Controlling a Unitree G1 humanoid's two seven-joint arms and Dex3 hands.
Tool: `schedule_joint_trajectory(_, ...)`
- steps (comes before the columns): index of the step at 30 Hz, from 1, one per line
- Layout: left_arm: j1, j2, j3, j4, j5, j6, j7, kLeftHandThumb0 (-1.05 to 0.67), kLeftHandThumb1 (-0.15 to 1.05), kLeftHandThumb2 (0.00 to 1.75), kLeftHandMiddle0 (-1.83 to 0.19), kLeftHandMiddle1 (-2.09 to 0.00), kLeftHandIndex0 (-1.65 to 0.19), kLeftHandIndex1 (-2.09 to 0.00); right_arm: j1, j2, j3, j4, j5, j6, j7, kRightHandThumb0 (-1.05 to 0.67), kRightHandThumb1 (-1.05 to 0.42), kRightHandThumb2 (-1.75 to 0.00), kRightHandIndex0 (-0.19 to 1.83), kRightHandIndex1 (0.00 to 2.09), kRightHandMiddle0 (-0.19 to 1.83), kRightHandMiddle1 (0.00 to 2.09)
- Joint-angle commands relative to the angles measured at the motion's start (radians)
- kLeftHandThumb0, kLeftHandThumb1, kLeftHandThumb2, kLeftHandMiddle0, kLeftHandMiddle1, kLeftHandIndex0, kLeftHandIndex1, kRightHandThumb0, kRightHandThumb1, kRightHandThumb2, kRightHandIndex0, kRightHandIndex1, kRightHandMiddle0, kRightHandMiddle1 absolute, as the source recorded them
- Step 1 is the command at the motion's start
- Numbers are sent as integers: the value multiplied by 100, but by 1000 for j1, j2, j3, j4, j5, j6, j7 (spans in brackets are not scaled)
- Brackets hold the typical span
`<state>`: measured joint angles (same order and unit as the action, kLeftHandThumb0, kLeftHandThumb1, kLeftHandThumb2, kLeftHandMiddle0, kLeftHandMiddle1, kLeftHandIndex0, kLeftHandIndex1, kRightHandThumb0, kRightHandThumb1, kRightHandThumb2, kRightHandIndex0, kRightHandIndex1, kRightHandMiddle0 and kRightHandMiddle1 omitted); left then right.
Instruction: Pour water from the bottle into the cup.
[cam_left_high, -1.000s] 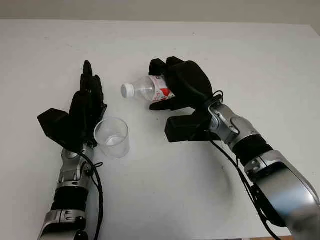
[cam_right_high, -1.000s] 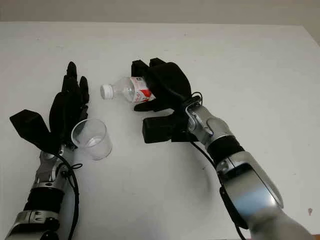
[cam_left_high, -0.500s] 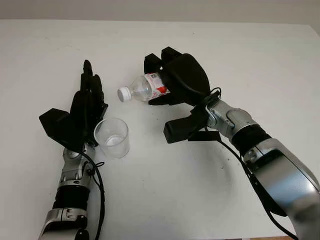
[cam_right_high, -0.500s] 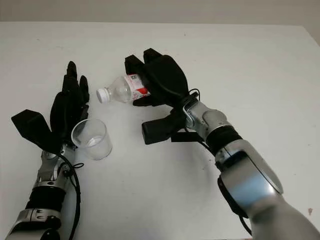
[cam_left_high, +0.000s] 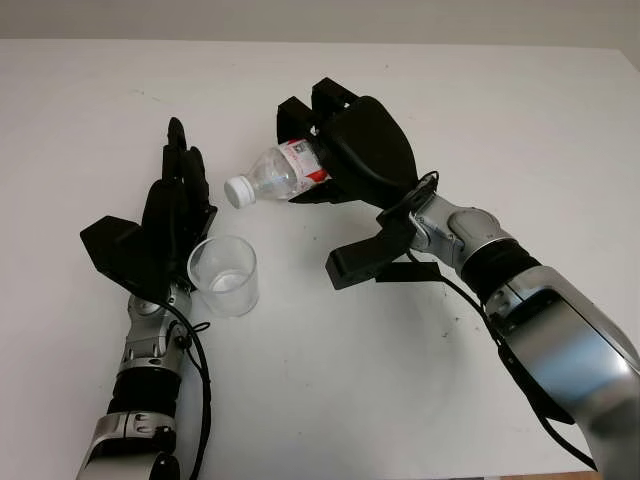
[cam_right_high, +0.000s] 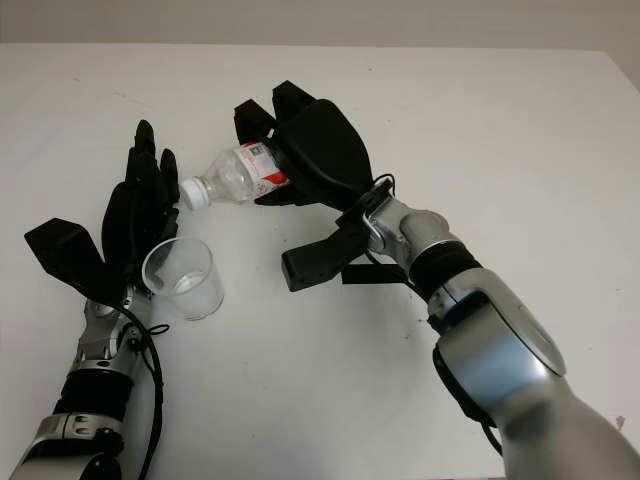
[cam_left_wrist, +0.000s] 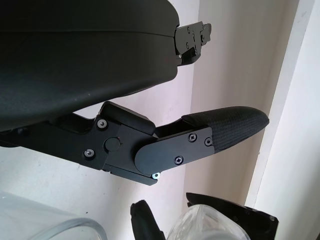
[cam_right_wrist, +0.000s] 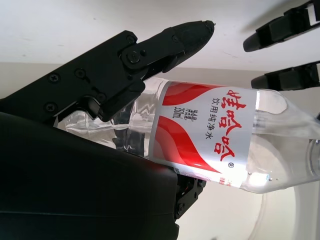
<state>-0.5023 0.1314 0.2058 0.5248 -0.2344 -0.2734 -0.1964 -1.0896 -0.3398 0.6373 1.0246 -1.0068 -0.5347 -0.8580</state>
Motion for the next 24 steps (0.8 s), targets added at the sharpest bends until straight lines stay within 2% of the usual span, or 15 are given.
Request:
schedule_joint_trajectory(1,-2,-8,1,11,-1,-7,-4,-84,105,71,19,0,19,0,-34,-10,15,-17,-19,-4,-32,-48,-105,-24,127,209,73,209)
schedule_joint_trajectory(6,-4,-10,0,10,1,-4,0,-84,105,71,19,0,19,0,-49,-17,47,-33,-67,-2,-91,-50,-105,-25,131,209,91,209)
schedule_joint_trajectory(11,-7,-12,0,10,-3,2,-2,-84,105,70,19,0,19,0,-60,-17,78,-32,-118,9,-189,-53,-105,-26,131,209,96,209)
schedule_joint_trajectory(16,-9,-16,0,18,-3,-9,-6,-84,105,70,19,0,19,0,-75,-21,120,-43,-191,48,-303,-52,-105,-42,130,209,88,209)
schedule_joint_trajectory(20,-8,-22,-2,16,2,-13,5,-84,105,70,19,0,19,0,-100,-35,176,-48,-272,95,-371,-53,-105,-36,127,209,76,209)
schedule_joint_trajectory(24,-4,-28,-2,15,3,-16,7,-84,105,72,19,-1,19,0,-108,-48,206,-66,-310,118,-402,-53,-105,-39,121,209,68,209)
